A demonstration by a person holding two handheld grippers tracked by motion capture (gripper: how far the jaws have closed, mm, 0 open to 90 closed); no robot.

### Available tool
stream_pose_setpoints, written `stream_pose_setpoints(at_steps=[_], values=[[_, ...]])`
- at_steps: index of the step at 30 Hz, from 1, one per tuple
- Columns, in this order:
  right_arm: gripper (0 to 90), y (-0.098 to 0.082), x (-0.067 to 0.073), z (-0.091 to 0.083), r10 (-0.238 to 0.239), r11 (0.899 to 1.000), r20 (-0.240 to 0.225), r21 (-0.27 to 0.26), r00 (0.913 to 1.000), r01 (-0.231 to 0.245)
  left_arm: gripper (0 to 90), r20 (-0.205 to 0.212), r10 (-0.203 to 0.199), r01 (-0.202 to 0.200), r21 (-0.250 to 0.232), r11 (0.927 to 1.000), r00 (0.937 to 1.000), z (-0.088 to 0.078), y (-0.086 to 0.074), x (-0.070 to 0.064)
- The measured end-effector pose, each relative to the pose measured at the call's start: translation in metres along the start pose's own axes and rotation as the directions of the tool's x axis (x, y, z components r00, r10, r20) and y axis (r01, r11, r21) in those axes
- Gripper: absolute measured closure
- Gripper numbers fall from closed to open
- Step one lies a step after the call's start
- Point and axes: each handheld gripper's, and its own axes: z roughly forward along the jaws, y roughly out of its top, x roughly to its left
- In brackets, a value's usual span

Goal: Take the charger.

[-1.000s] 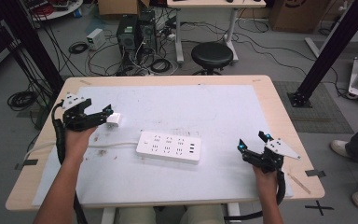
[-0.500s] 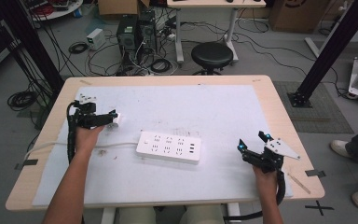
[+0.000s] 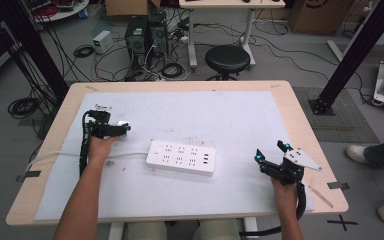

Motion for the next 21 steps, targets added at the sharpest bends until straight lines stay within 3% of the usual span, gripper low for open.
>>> stream_pose_setpoints(at_steps=[14, 18, 21], values=[[15.5, 0.0, 0.0, 0.0, -0.009, 1.0, 0.0, 0.001, 1.0, 0.009, 21.8, -0.013, 0.023, -0.022, 0.044, 0.9988, 0.9997, 0.013, -0.004, -0.003], [15.5, 0.0, -0.001, 0.0, -0.009, 1.0, 0.0, 0.002, 1.0, 0.009, 24.6, 0.0, 0.014, -0.014, 0.041, 0.9991, 0.9999, 0.014, -0.004, -0.003], [15.6, 0.0, -0.001, 0.001, -0.008, 1.0, 0.001, 0.001, 1.0, 0.008, 32.0, 0.023, 0.02, -0.021, 0.04, 0.999, 0.9995, 0.014, -0.004, -0.005]])
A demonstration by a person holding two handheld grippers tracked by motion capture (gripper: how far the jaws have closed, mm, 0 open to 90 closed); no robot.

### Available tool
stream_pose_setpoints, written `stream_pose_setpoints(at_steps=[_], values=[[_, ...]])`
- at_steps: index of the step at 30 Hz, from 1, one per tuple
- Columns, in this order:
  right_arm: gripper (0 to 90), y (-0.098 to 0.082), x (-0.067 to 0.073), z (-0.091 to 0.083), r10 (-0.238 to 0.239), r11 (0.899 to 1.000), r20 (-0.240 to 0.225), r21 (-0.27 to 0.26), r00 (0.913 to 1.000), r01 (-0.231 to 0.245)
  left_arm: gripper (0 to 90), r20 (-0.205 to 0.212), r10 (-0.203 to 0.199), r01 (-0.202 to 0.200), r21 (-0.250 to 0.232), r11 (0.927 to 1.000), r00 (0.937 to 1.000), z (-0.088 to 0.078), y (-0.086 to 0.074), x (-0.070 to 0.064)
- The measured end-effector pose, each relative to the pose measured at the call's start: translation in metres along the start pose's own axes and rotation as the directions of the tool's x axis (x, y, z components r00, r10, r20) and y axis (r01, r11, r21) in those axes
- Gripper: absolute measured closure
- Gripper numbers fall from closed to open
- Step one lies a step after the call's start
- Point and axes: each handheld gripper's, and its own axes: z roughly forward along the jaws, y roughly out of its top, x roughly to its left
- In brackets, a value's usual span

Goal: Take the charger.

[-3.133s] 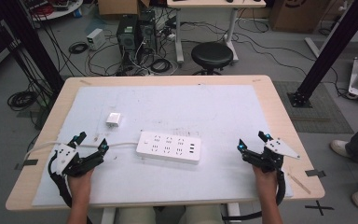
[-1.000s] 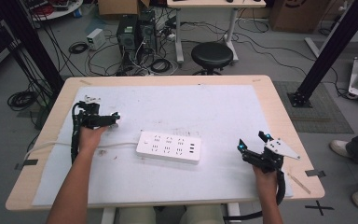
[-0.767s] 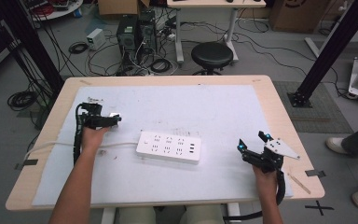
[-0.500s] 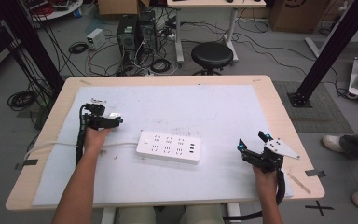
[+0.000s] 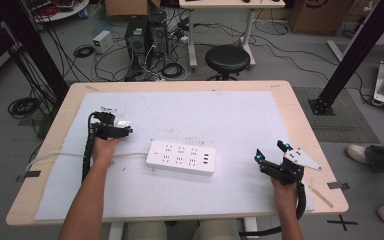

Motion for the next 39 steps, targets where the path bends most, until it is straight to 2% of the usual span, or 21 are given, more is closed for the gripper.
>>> stream_pose_setpoints(at_steps=[8, 15, 23, 24, 32, 39], values=[[15.6, 0.0, 0.0, 0.0, 0.0, 1.0, 0.0, 0.0, 1.0, 0.0, 42.1, 0.01, -0.006, 0.006, -0.004, 1.0, 0.9999, -0.002, -0.001, 0.002], [15.6, 0.0, 0.0, 0.0, 0.0, 1.0, 0.0, 0.0, 1.0, 0.0, 42.4, 0.009, 0.003, -0.003, -0.002, 1.0, 1.0, -0.003, -0.001, 0.002], [15.5, 0.0, 0.0, 0.0, -0.005, 1.0, 0.0, -0.003, 1.0, 0.005, 42.4, 0.022, 0.001, 0.001, -0.058, 0.9983, 0.9998, -0.015, 0.003, 0.003], [15.6, 0.0, 0.001, 0.0, 0.008, 1.0, 0.001, 0.003, 1.0, -0.008, 42.4, 0.024, 0.002, -0.001, -0.066, 0.9978, 0.9997, -0.017, 0.003, 0.003], [15.6, 0.0, 0.001, 0.0, 0.003, 1.0, 0.001, 0.0, 1.0, -0.003, 42.5, 0.039, 0.026, -0.02, -0.153, 0.988, 0.9989, -0.042, 0.007, -0.003], [15.6, 0.0, 0.0, 0.0, 0.001, 1.0, 0.001, -0.001, 1.0, -0.001, 42.5, 0.042, 0.066, -0.055, -0.217, 0.9745, 0.997, -0.065, 0.004, -0.009]])
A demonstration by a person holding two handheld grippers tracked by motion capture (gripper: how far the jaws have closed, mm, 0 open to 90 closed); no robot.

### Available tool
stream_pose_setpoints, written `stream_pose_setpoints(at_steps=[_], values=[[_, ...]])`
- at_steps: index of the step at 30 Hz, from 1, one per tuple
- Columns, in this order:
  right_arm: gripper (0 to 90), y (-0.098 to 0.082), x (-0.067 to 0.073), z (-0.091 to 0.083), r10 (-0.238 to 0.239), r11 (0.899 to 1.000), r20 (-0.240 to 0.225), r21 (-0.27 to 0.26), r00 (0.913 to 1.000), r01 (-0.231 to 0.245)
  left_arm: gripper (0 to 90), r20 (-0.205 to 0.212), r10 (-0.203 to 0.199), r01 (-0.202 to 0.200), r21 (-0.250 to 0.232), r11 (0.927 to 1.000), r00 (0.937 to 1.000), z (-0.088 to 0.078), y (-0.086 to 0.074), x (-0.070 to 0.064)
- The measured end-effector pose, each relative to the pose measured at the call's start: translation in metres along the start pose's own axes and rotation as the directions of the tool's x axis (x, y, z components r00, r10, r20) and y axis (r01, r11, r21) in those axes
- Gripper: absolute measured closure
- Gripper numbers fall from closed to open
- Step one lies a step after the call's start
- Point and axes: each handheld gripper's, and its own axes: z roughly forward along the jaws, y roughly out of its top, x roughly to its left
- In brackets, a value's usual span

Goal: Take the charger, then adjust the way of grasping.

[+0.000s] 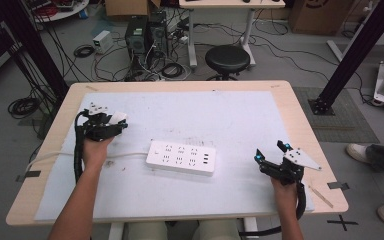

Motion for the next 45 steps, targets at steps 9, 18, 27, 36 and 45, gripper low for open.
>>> stream_pose_setpoints(at_steps=[9, 18, 27, 36, 45], values=[[15.6, 0.0, 0.0, 0.0, -0.004, 1.0, -0.003, 0.001, 1.0, 0.004, 42.5, 0.019, 0.014, -0.013, -0.076, 0.997, 0.9997, -0.032, -0.004, -0.011], [15.6, 0.0, 0.0, 0.0, -0.004, 1.0, -0.004, 0.001, 1.0, 0.004, 42.4, 0.058, 0.036, -0.028, -0.128, 0.9914, 0.9976, -0.051, -0.011, -0.018], [15.5, 0.0, 0.0, 0.0, -0.004, 1.0, -0.005, 0.002, 1.0, 0.004, 42.4, 0.1, 0.076, -0.059, -0.162, 0.985, 0.9921, -0.058, -0.012, -0.03], [15.6, 0.0, 0.0, 0.0, -0.005, 1.0, -0.004, 0.006, 1.0, 0.005, 42.5, 0.16, 0.136, -0.104, -0.195, 0.9753, 0.9776, -0.065, -0.009, -0.045], [15.5, 0.0, 0.001, 0.0, -0.008, 1.0, -0.002, 0.005, 1.0, 0.008, 42.5, 0.22, 0.225, -0.183, -0.197, 0.9632, 0.9491, -0.063, -0.008, -0.063]])
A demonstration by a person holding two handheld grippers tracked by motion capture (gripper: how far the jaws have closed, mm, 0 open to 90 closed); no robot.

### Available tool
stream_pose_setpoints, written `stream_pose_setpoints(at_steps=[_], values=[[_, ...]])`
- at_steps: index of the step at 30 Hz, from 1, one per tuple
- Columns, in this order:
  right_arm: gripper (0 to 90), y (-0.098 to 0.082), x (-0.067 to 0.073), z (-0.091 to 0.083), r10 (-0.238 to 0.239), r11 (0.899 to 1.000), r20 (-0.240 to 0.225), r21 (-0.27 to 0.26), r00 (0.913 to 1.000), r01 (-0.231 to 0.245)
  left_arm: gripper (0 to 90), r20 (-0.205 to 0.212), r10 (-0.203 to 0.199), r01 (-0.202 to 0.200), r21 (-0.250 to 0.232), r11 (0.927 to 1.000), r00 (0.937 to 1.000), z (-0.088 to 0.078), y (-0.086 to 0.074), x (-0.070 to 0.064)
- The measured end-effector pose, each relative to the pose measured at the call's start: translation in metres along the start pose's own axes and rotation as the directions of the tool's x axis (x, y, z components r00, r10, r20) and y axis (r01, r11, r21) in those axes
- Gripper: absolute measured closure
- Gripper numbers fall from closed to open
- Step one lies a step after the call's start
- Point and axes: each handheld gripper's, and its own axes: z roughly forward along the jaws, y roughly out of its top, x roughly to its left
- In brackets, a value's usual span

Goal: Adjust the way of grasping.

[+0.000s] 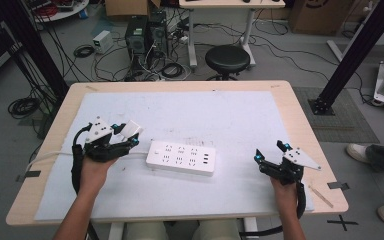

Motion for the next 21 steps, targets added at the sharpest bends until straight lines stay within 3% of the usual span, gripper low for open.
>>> stream_pose_setpoints(at_steps=[7, 12, 14, 21], values=[[15.5, 0.001, -0.003, 0.001, 0.028, 1.0, -0.023, 0.011, 0.9994, -0.028, 42.5, 0.056, 0.041, -0.041, 0.006, 0.9991, 0.9976, 0.0, 0.002, -0.01], [15.5, 0.01, -0.008, -0.002, 0.065, 0.998, -0.103, 0.032, 0.9926, -0.062, 42.4, 0.109, 0.075, -0.076, 0.012, 0.997, 0.9912, -0.001, 0.004, -0.016], [15.5, 0.016, -0.01, -0.004, 0.088, 0.996, -0.164, 0.034, 0.9824, -0.084, 42.5, 0.13, 0.087, -0.089, 0.012, 0.9959, 0.9877, 0.0, 0.004, -0.02], [15.5, 0.032, -0.01, -0.01, 0.159, 0.985, -0.344, 0.122, 0.9256, -0.123, 42.4, 0.191, 0.151, -0.158, 0.023, 0.9871, 0.97, 0.003, 0.005, -0.032]])
